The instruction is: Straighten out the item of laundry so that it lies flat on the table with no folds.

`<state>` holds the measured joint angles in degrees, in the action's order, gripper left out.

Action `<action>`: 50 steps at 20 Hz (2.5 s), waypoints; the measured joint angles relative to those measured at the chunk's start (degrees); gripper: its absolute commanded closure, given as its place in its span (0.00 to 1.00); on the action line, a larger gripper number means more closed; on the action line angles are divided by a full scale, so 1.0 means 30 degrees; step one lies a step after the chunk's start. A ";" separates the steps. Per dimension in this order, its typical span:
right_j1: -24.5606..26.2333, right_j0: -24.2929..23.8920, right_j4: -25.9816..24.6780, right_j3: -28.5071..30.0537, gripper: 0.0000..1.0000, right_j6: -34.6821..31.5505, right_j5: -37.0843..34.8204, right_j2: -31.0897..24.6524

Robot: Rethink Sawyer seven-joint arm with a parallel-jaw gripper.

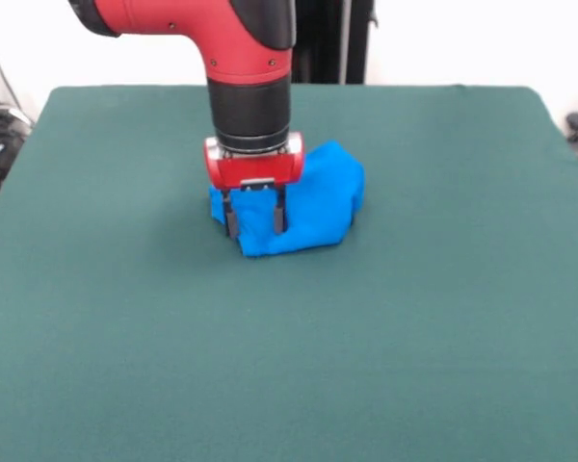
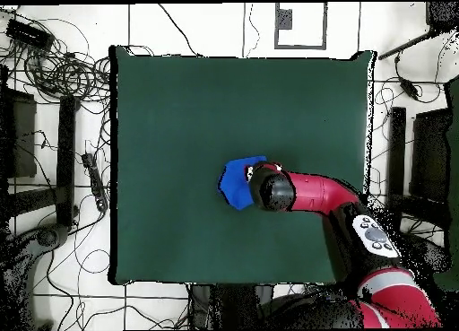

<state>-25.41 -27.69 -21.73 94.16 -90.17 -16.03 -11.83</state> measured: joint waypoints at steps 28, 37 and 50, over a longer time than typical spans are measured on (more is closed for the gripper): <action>-0.1566 0.1546 -0.0012 0.0509 0.00 0.0000 -0.0004 0.0367; -0.1466 0.2580 -0.0012 0.0808 0.00 0.0000 0.0579 0.0883; -0.1446 0.2614 -0.0008 0.0808 0.00 0.0000 0.0723 0.0928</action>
<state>-29.74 -19.84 -21.75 96.58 -90.17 -13.86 -9.05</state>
